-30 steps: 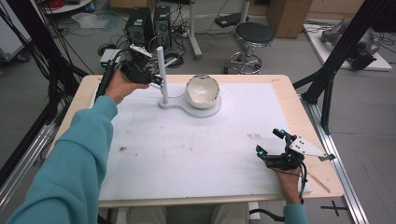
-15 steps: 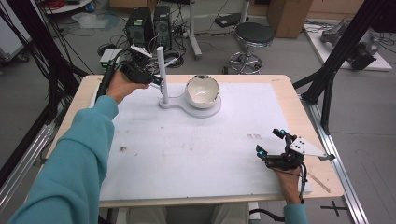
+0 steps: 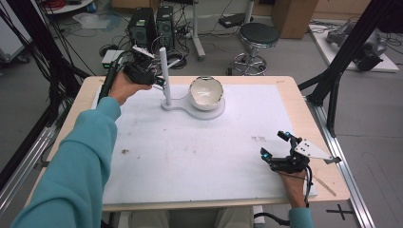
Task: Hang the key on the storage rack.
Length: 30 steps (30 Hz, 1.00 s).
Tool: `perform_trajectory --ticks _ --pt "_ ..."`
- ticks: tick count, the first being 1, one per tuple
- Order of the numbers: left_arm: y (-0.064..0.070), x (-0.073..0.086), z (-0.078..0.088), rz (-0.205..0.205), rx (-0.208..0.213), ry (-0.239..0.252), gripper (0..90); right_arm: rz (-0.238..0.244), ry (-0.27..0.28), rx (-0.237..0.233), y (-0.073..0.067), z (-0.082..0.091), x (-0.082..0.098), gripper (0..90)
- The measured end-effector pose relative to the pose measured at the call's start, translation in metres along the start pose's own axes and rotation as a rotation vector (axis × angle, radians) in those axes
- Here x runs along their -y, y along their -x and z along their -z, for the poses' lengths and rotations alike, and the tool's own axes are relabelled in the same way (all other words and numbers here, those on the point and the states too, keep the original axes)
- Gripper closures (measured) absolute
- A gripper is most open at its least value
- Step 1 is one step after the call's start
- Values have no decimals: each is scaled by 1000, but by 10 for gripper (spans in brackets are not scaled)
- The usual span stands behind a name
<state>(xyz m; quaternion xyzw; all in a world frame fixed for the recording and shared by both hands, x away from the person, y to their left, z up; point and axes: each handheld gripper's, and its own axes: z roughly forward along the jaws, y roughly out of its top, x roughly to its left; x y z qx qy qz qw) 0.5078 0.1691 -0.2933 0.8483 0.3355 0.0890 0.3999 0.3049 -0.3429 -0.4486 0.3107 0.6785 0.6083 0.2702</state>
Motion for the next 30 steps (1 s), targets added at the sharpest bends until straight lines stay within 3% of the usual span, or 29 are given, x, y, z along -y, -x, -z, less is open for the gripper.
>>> perform_trajectory --ticks 7,12,16,20,21,22,23,26,30 --pt "-1 0 -1 8 -12 9 868 8 1 -1 0 0 0 6" --pt "-3 0 3 6 -23 42 778 11 0 1 0 0 0 6" --pt "-3 1 9 -12 -31 80 572 11 0 2 0 0 0 7" --pt "-1 1 17 -3 1 85 359 13 1 1 0 0 0 6" --pt "2 2 23 -17 55 95 312 13 2 1 0 0 0 7" --pt "2 2 23 -17 55 95 250 13 2 1 0 0 0 6" --pt "7 8 32 -34 88 158 185 12 2 2 0 0 0 7" --pt "14 20 47 -54 70 221 32 13 1 3 -1 0 0 7" --pt "24 44 73 -38 14 299 16 11 1 3 0 0 0 7"
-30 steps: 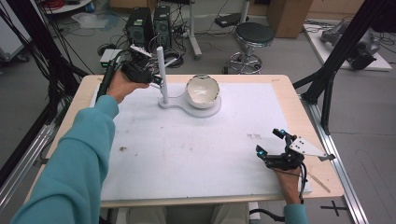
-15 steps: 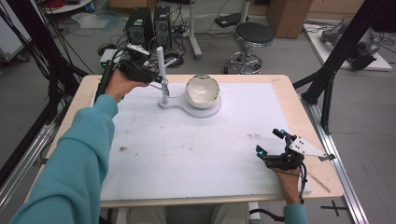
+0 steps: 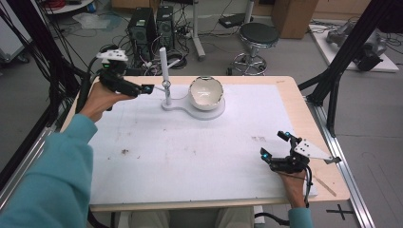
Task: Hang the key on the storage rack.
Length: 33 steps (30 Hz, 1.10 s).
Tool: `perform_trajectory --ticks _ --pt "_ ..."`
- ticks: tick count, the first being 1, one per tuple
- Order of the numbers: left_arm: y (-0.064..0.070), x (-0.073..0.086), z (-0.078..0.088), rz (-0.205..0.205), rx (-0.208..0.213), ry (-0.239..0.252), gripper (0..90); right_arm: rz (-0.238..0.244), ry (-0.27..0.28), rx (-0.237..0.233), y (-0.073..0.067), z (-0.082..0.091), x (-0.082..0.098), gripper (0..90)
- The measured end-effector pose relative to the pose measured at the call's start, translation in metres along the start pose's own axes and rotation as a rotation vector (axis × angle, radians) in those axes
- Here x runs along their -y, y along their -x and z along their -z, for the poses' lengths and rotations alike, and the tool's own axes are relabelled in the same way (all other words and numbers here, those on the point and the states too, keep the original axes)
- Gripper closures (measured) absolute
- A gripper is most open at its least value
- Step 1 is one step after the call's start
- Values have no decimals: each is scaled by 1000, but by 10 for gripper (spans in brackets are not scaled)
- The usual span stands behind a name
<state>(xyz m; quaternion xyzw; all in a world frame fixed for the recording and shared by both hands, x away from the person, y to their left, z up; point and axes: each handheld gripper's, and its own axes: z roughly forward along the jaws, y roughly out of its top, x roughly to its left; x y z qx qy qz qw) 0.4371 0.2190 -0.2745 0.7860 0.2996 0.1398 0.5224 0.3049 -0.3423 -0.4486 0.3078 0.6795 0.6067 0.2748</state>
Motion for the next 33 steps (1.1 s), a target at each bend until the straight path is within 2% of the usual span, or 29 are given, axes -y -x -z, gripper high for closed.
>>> perform_trajectory --ticks 2,6,7,8,9,11,15,20,24,27,29,32,33 --pt "8 12 16 2 -8 34 16 4 1 -3 0 0 0 6" --pt "23 42 48 -34 -61 117 17 12 -2 -1 0 0 0 6" --pt "26 51 55 -40 -77 127 17 12 -4 -2 -1 0 0 7" --pt "26 51 55 -40 -77 127 16 12 -4 -2 -1 0 0 7" --pt "31 70 64 -41 -99 146 17 14 -5 0 -1 -1 0 7" --pt "34 88 69 -34 -105 162 17 19 -5 0 -1 -1 0 7" --pt "44 118 72 -24 -87 211 17 6 -7 -2 -1 0 0 6" --pt "56 149 65 -33 -69 271 17 7 -5 -1 -1 0 0 6" --pt "61 174 59 -10 -61 316 17 4 0 -2 0 0 0 6" --pt "61 193 55 29 -82 353 17 6 -4 0 0 0 0 6" --pt "61 203 53 50 -90 360 17 9 -3 0 0 0 0 6" --pt "63 211 52 59 -99 364 17 8 -2 -1 0 0 0 6" --pt "65 217 51 57 -109 380 17 7 -4 -2 -1 0 0 7"
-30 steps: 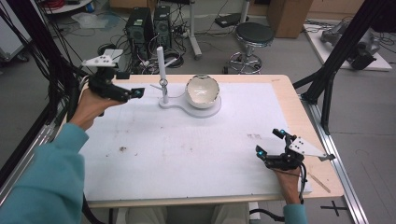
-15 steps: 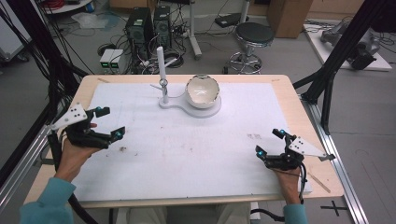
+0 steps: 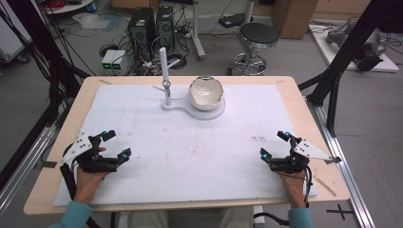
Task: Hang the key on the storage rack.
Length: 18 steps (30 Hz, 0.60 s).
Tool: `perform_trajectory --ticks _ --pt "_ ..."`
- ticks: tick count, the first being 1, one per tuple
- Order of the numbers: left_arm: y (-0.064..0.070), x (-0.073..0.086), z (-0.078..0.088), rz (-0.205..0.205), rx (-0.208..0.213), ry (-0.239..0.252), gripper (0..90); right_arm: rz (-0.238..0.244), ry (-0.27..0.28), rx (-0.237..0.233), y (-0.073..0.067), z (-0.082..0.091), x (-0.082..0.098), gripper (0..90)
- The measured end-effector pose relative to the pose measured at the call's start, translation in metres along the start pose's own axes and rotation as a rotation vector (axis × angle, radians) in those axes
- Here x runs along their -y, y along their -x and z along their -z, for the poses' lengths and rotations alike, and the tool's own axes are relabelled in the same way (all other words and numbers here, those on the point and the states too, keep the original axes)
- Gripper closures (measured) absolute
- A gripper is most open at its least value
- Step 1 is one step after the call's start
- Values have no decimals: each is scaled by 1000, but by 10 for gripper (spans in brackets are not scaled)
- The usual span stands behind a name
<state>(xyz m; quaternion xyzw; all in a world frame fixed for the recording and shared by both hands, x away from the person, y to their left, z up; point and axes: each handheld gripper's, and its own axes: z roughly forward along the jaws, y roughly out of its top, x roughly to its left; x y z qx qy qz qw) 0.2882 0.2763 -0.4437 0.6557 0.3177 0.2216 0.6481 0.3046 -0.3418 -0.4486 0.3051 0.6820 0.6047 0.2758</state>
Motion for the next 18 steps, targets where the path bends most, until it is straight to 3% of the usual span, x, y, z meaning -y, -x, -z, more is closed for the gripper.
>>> perform_trajectory --ticks 4,6,8,13,18 --pt "5 9 4 -21 -6 24 17 -1 1 2 0 0 0 6" --pt "5 16 6 -9 -3 27 17 0 0 0 0 0 0 7" --pt "7 18 8 -23 -14 62 17 -1 2 2 0 0 0 7" --pt "11 18 8 -54 -29 52 17 -10 2 4 0 1 0 7" --pt "10 18 8 -38 -42 56 17 -9 2 1 1 1 0 6"
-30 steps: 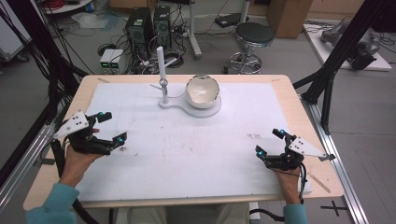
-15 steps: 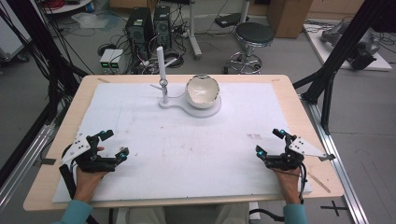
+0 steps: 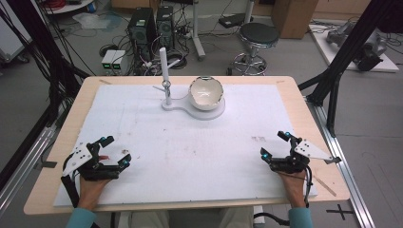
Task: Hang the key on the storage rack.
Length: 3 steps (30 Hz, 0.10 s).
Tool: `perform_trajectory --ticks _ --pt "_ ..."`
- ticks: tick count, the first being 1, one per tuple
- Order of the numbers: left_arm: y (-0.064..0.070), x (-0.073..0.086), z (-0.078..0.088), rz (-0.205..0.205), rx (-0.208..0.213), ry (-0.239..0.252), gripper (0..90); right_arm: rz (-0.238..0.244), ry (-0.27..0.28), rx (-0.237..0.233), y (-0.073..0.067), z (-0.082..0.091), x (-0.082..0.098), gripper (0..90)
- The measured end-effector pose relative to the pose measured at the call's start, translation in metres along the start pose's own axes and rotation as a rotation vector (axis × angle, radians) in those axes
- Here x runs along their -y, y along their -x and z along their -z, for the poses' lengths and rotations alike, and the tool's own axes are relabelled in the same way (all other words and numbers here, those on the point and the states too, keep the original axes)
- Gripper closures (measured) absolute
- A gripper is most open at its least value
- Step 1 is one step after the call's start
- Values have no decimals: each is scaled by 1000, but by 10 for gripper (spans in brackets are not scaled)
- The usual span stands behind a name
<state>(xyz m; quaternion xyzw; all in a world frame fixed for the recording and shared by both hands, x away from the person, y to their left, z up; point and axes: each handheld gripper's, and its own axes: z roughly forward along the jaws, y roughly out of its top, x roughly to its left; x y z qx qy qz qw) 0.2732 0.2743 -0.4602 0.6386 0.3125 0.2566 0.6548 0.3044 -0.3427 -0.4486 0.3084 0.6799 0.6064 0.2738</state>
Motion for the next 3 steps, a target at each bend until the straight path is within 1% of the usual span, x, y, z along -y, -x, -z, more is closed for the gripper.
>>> perform_trajectory --ticks 2,3 --pt "1 0 0 -13 1 2 17 3 2 3 0 0 0 7" --pt "1 0 0 -13 1 2 17 3 2 3 0 0 0 7"
